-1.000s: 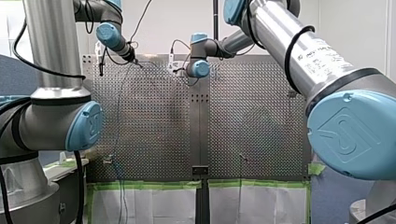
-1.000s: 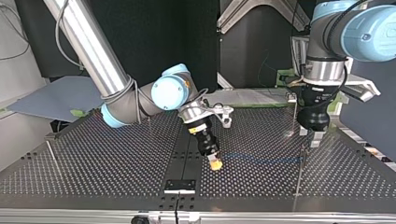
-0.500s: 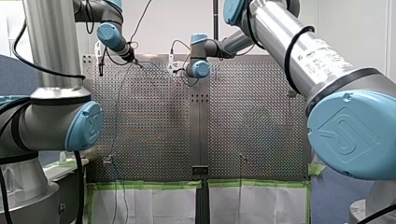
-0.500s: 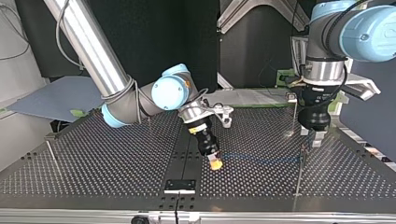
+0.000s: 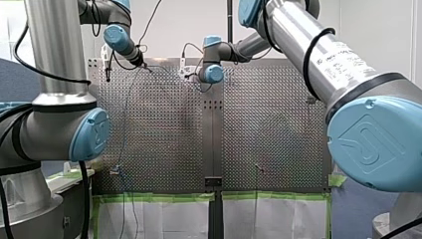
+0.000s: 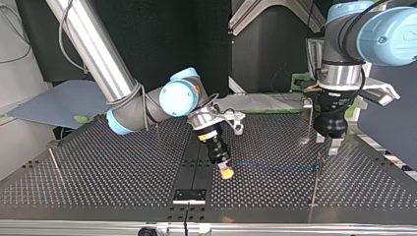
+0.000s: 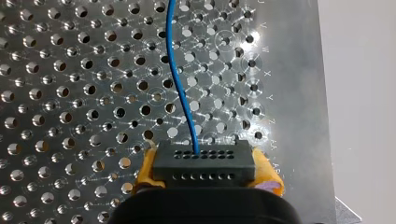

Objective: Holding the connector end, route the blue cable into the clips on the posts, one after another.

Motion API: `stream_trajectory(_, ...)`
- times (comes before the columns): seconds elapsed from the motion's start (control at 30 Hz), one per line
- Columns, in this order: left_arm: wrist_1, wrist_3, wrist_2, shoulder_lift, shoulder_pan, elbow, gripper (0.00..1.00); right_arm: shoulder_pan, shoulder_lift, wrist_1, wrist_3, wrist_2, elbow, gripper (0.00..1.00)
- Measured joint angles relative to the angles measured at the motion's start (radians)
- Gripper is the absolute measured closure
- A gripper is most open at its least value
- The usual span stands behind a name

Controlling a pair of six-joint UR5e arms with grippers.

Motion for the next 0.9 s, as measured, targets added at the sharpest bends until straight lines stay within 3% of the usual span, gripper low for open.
stream_trajectory(0.57,0.007,-0.044,0.042,-0.005,-0.010,0.000,0.00,-0.001,0.000,0.003,-0.001,-0.001,0.000,1.00)
stream_trajectory(0.9,0.036,-0.047,0.123,-0.007,-0.028,0.000,0.00,-0.001,0.000,0.003,-0.001,-0.001,0.000,1.00)
